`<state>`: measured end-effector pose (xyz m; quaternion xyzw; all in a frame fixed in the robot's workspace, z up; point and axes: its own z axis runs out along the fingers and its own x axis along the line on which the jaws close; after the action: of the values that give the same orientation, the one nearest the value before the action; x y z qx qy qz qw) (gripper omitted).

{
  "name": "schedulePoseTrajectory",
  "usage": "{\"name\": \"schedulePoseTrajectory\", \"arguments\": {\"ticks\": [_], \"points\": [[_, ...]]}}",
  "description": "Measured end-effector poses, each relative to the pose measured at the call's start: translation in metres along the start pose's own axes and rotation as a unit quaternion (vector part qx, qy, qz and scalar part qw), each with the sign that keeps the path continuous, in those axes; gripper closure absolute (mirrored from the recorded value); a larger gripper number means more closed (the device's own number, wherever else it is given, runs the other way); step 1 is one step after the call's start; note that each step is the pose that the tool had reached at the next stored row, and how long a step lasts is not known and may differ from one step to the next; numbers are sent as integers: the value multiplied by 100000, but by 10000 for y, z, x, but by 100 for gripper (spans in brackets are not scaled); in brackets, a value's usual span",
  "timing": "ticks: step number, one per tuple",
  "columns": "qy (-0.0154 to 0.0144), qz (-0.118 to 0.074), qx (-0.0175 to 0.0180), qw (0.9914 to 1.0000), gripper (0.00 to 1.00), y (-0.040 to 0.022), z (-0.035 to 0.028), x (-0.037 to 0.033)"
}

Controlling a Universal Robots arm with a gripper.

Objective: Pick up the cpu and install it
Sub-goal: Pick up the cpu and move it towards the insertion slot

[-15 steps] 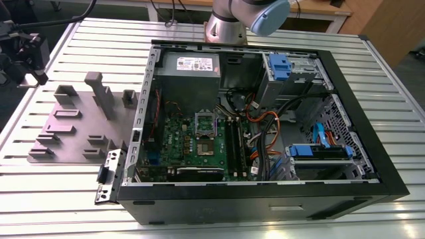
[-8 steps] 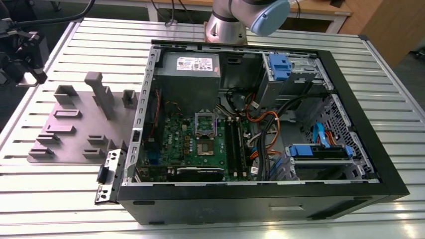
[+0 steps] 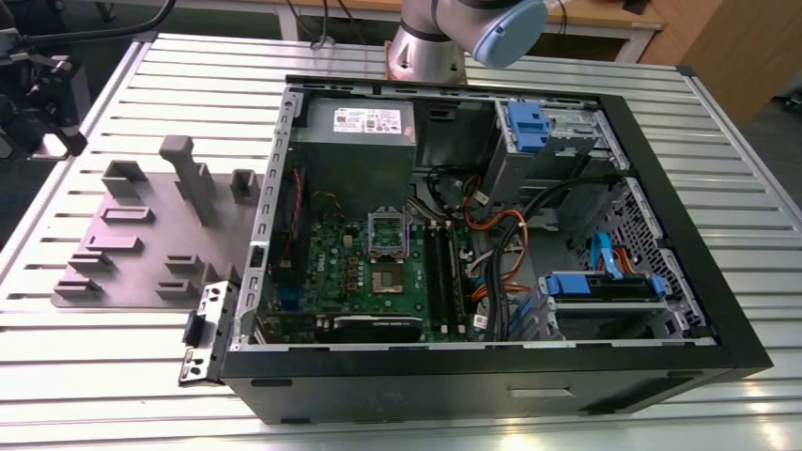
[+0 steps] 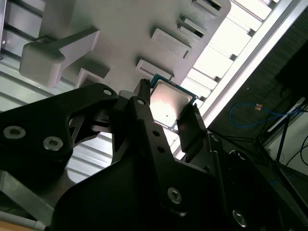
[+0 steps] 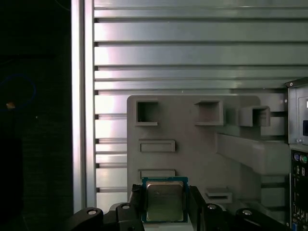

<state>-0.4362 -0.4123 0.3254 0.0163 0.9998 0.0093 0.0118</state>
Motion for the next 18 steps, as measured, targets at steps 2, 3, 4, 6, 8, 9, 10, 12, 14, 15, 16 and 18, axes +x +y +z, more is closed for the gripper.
{"name": "schedulePoseTrajectory", "arguments": {"ticks": [2,3,4,6,8,9,10,12,14,15,16,18], "points": [[1,-1,-1,100000,53,0,-8,0],[2,0,-1,100000,53,0,-12,0],[0,-1,-3,100000,53,0,-16,0],[4,-1,2,100000,53,0,-25,-1],[4,-2,2,100000,53,0,-34,-1],[4,0,0,100000,53,1,-39,-1],[7,-2,2,100000,53,1,-47,-1],[5,-1,1,100000,53,1,-61,-1],[5,-2,2,100000,53,1,-75,-2],[5,-3,2,100000,53,1,-83,-2],[4,-1,1,100000,53,2,-90,-2],[-1,-2,-1,100000,53,2,-100,-2]]}}
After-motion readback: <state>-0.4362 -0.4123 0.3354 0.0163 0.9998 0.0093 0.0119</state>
